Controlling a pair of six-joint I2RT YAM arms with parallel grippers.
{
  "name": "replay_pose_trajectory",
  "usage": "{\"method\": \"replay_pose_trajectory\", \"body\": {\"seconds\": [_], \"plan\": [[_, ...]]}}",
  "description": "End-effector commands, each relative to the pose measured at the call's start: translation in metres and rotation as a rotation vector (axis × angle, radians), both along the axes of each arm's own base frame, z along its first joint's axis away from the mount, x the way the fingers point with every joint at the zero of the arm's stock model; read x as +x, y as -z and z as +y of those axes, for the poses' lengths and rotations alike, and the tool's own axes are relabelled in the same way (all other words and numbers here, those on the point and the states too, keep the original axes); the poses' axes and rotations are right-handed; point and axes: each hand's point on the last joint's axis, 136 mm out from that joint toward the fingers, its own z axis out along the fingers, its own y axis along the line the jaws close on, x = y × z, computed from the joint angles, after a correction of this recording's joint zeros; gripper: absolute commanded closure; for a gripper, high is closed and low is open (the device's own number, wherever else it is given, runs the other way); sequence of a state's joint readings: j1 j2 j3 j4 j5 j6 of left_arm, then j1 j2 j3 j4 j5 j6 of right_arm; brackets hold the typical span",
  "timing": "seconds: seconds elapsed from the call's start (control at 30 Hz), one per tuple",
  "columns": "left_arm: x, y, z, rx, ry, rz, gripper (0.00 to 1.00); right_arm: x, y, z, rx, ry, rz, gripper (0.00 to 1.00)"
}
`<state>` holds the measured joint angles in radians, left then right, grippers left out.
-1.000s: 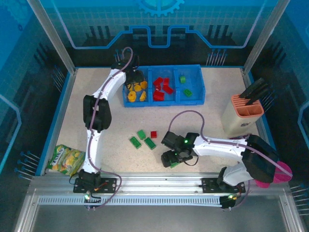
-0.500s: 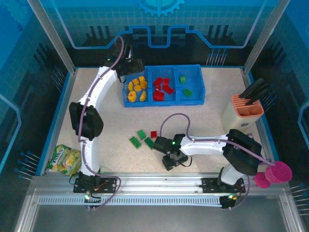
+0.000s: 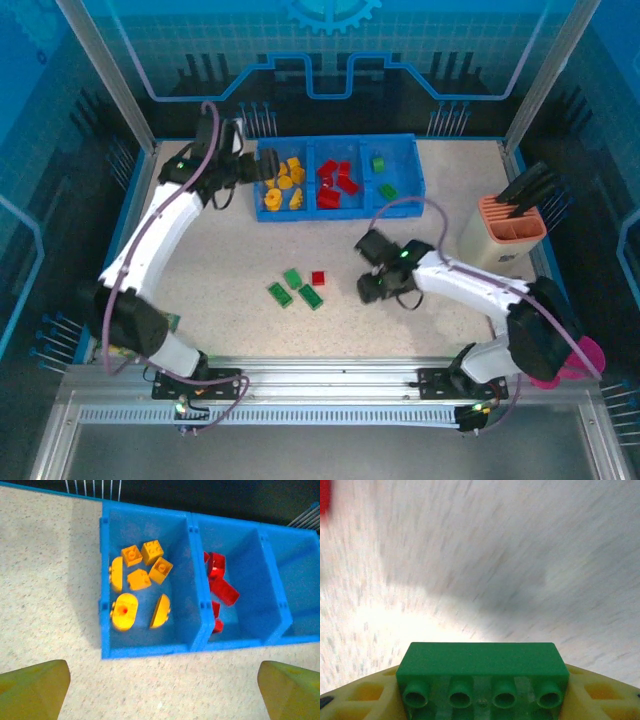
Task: Sort the legos into containers by color
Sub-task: Pick up the lego from the bottom-center of the table, then place the lego in the container.
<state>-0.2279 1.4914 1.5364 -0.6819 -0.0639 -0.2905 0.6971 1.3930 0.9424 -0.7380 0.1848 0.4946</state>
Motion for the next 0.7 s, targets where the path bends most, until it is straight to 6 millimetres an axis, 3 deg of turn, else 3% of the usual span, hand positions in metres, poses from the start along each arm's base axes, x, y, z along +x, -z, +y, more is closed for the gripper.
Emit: {"method": "replay_pose_trajectory", "body": {"seconds": [0.0, 0.13, 0.23, 0.37, 0.57, 0.67], "plan": [[-0.02, 0.018, 0.011, 0.059, 0.027, 0.007, 0.02, 0.063, -0.05, -0.014, 0.018, -0.009, -0.195, 0.54], [-0.046, 0.038, 0.024, 0.133, 0.022, 0.084, 0.02, 0.137, -0.078, -0.044, -0.054, 0.044, -0.312, 0.54], [-0.056, 0.038, 0.027, 0.143, 0.031, 0.087, 0.01, 0.184, -0.084, -0.058, -0.052, 0.085, -0.343, 0.55], [-0.062, 0.031, 0.025, 0.133, 0.053, 0.064, 0.01, 0.236, -0.091, -0.061, 0.015, 0.125, -0.367, 0.56], [-0.066, 0.035, 0.024, 0.137, 0.07, 0.094, 0.01, 0.306, -0.066, -0.061, 0.025, 0.138, -0.324, 0.57], [-0.069, 0.035, 0.024, 0.138, 0.069, 0.106, 0.01, 0.328, -0.053, -0.062, 0.037, 0.148, -0.308, 0.57]]}}
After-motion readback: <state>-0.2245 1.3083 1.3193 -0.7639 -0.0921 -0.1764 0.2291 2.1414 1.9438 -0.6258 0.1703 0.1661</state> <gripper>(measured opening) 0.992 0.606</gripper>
